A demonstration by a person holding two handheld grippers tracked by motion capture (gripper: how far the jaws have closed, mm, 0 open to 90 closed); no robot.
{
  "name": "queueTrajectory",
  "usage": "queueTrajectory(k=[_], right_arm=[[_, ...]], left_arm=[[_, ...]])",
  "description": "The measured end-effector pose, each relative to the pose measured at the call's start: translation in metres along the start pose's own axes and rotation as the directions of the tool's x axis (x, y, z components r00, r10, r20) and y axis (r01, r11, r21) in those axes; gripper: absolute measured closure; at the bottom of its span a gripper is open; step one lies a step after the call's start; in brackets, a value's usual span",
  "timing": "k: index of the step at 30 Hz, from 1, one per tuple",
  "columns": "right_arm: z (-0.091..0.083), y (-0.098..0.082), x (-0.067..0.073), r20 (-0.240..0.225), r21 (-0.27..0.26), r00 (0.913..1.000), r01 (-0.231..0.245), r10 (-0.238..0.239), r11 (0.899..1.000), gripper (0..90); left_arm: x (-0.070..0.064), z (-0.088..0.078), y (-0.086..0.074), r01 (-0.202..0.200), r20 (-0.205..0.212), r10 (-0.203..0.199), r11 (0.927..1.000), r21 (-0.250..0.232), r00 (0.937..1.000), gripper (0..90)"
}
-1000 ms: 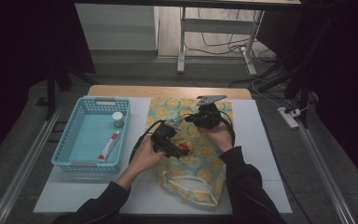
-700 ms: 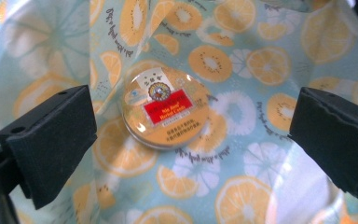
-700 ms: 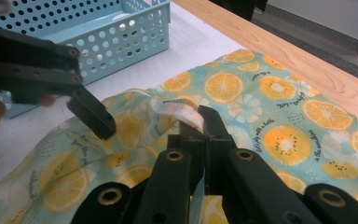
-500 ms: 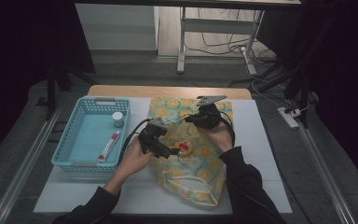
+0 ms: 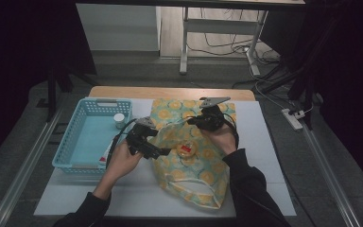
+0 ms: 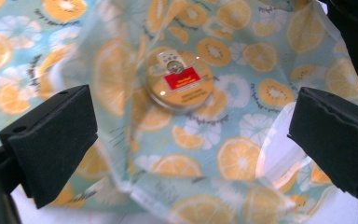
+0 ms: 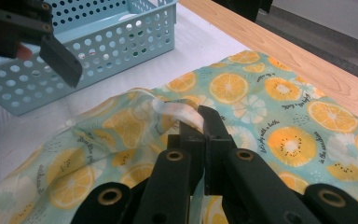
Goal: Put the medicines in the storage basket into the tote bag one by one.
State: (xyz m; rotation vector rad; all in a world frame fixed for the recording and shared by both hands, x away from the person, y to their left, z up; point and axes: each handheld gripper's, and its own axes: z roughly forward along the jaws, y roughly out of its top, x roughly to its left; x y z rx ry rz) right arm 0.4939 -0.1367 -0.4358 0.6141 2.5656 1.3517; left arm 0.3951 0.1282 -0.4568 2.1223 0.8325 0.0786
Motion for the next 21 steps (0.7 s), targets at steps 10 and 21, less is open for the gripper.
queueTrajectory(k=[10,21], right_arm=[[0.000,-0.001,-0.001,0.012,0.007,0.9999,0.007,-0.007,1.000,89.8],[-0.002,0.000,0.000,0.013,0.006,0.9999,0.011,-0.011,1.000,89.8]], left_arm=[[0.011,-0.022,-0.011,0.021,-0.060,-0.021,0.9997,-0.013,0.9980,0.0],[0.029,-0.050,-0.025,0.094,-0.149,-0.099,0.9949,-0.037,0.9839,0.1]])
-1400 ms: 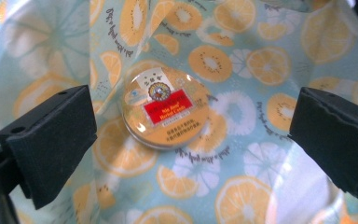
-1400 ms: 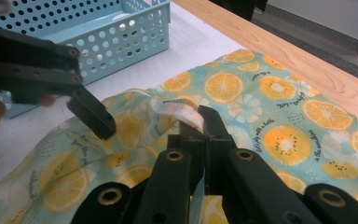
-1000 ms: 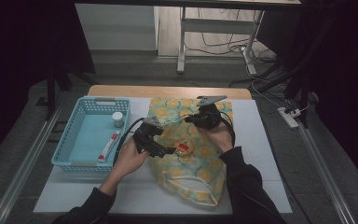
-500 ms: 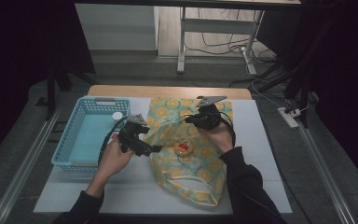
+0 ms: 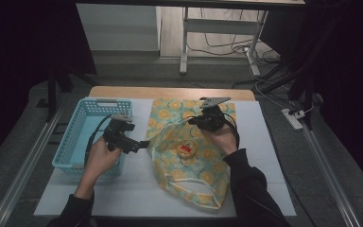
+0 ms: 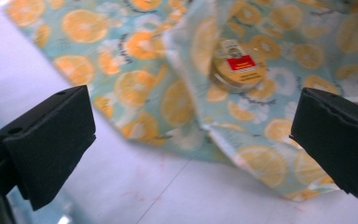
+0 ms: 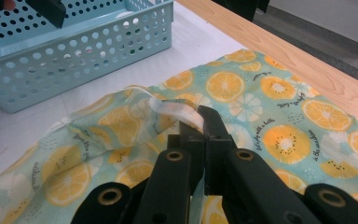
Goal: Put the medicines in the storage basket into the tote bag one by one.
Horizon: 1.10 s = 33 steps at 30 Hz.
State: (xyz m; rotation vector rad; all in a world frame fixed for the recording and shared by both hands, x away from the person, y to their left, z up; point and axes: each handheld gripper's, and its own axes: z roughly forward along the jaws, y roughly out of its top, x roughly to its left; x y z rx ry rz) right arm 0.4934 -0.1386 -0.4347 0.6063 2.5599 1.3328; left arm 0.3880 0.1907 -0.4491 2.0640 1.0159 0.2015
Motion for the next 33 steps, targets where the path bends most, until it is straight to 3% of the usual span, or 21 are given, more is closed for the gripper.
queueTrajectory(k=[5,12,16,19,21,28,33], right_arm=[[-0.001,0.000,-0.001,0.004,-0.005,1.0000,-0.004,0.004,1.000,89.8],[-0.002,0.000,-0.001,0.005,-0.004,1.0000,-0.002,0.002,1.000,89.8],[-0.001,0.000,-0.001,0.006,-0.004,1.0000,-0.002,0.002,1.000,89.8],[-0.001,0.000,-0.001,0.008,-0.002,1.0000,0.000,0.000,1.000,89.8],[-0.001,-0.001,-0.001,0.010,-0.001,1.0000,-0.001,0.001,1.000,89.8],[0.000,-0.001,-0.001,0.010,0.001,1.0000,0.000,0.000,1.000,89.7],[0.000,0.000,-0.001,0.010,0.001,1.0000,0.002,-0.002,1.000,89.7]], left_arm=[[0.014,-0.011,-0.007,0.042,-0.051,-0.043,0.9990,-0.013,0.9978,0.0],[0.033,-0.025,-0.017,0.104,-0.112,-0.104,0.9945,-0.014,0.9882,0.4],[0.044,-0.028,-0.023,0.144,-0.154,-0.140,0.9896,0.009,0.9781,1.5],[0.051,-0.029,-0.029,0.189,-0.188,-0.183,0.9819,0.012,0.9649,1.1],[0.057,-0.029,-0.033,0.211,-0.194,-0.204,0.9775,0.012,0.9594,1.1],[0.069,-0.021,-0.042,0.224,-0.233,-0.201,0.9716,0.076,0.9515,0.4],[0.075,-0.010,-0.045,0.232,-0.251,-0.192,0.9626,0.139,0.9485,0.3]])
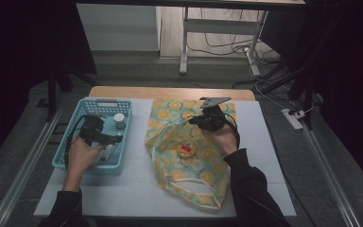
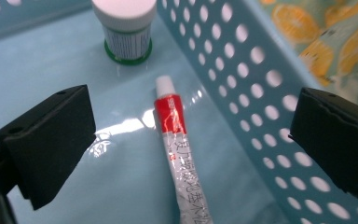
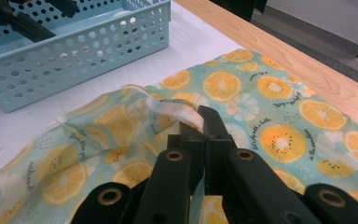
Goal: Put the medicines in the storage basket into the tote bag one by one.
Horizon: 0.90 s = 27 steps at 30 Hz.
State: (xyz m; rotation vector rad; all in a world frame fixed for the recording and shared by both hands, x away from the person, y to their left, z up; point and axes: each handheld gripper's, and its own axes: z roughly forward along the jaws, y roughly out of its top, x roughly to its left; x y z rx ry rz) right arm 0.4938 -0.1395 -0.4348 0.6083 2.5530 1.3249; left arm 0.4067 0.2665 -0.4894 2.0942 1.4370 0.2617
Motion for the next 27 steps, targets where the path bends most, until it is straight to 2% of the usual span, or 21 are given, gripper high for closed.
queueTrajectory(k=[6,10,14,18,21,25,27], right_arm=[[0.001,0.000,0.000,0.000,0.000,1.0000,0.002,-0.002,1.000,89.7],[0.001,0.000,0.001,-0.001,-0.001,1.0000,0.005,-0.005,1.000,89.7],[0.001,0.000,0.001,-0.003,0.001,1.0000,0.006,-0.006,1.000,89.7],[0.001,0.000,0.001,-0.003,0.000,1.0000,0.007,-0.007,1.000,89.7],[0.000,0.000,0.002,-0.003,0.001,1.0000,0.006,-0.006,1.000,89.7],[0.000,0.000,0.002,-0.003,0.001,1.0000,0.007,-0.007,1.000,89.7],[0.000,0.000,0.002,-0.003,0.002,1.0000,0.008,-0.008,1.000,89.7]], left_arm=[[0.001,0.014,0.000,-0.004,-0.007,0.005,0.9958,0.092,1.0000,0.0],[0.002,0.021,-0.001,-0.005,-0.016,0.008,0.9875,0.158,0.9998,0.3],[0.001,0.027,-0.002,-0.003,-0.056,0.015,0.9775,0.211,0.9983,4.3],[-0.003,0.030,-0.003,-0.023,-0.078,0.043,0.9689,0.246,0.9960,15.1],[-0.005,0.032,-0.003,-0.046,-0.070,0.067,0.9616,0.270,0.9953,26.3],[-0.006,0.031,-0.003,-0.047,-0.068,0.067,0.9643,0.260,0.9954,42.6],[-0.005,0.030,-0.004,-0.045,-0.066,0.064,0.9655,0.257,0.9958,46.7]])
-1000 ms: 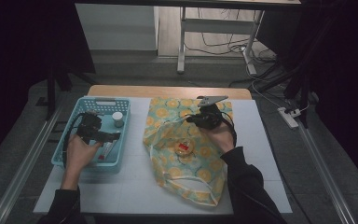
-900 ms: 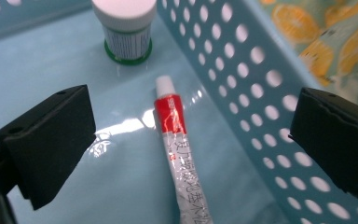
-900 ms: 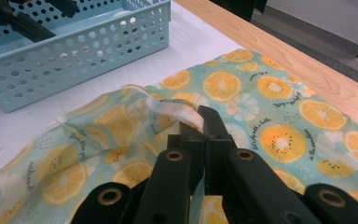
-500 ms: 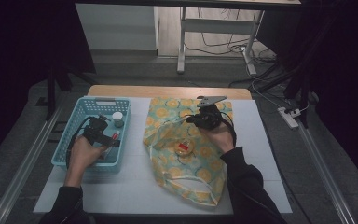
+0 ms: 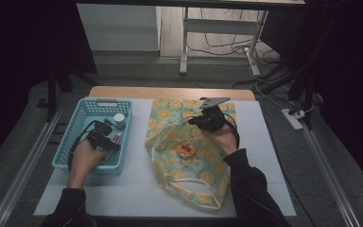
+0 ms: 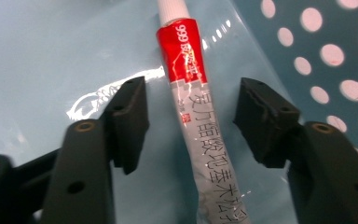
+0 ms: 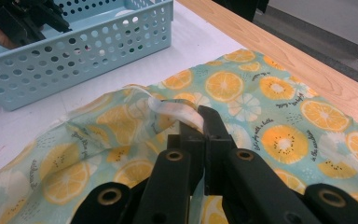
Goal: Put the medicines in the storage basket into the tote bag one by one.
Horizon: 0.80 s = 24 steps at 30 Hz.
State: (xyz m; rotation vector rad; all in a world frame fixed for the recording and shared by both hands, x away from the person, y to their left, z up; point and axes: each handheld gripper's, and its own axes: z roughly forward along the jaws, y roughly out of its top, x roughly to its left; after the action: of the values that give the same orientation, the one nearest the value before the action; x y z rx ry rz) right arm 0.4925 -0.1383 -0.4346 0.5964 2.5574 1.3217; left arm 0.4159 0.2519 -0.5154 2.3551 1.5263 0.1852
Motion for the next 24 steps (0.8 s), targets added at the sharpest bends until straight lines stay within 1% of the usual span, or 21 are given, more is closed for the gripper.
queueTrajectory(k=[2,4,8,12,15,20,24], right_arm=[[0.0002,-0.0001,0.0000,0.000,-0.001,1.0000,-0.001,0.001,1.000,89.7],[0.0002,-0.0001,0.0000,0.000,-0.001,1.0000,0.000,0.000,1.000,89.7],[0.0004,-0.0002,0.0000,-0.001,0.001,1.0000,0.000,0.000,1.000,89.7],[0.0007,-0.0005,-0.0001,-0.002,0.003,1.0000,0.001,-0.001,1.000,89.7],[0.0005,-0.0004,0.0000,-0.001,0.002,1.0000,0.001,-0.001,1.000,89.7],[0.0001,-0.0004,0.0001,0.000,0.001,1.0000,0.000,0.000,1.000,89.7],[-0.0001,-0.0005,0.0000,0.000,0.001,1.0000,0.000,0.000,1.000,89.7]], left_arm=[[-0.0002,-0.0006,-0.0002,0.003,0.003,-0.003,1.0000,-0.003,1.0000,52.1],[0.0000,-0.0009,-0.0002,0.006,0.001,-0.006,1.0000,-0.004,1.0000,55.7],[0.0005,-0.0014,-0.0006,0.011,0.013,-0.011,0.9999,-0.010,0.9998,65.6],[0.0017,-0.0015,-0.0007,0.023,0.022,-0.023,0.9997,-0.012,0.9995,70.1],[0.0019,-0.0016,-0.0006,0.023,0.029,-0.023,0.9997,-0.011,0.9993,72.8],[0.0041,-0.0019,-0.0009,0.042,0.044,-0.041,0.9990,-0.014,0.9982,74.1],[0.0051,-0.0024,-0.0009,0.064,0.037,-0.063,0.9978,-0.016,0.9973,74.2]])
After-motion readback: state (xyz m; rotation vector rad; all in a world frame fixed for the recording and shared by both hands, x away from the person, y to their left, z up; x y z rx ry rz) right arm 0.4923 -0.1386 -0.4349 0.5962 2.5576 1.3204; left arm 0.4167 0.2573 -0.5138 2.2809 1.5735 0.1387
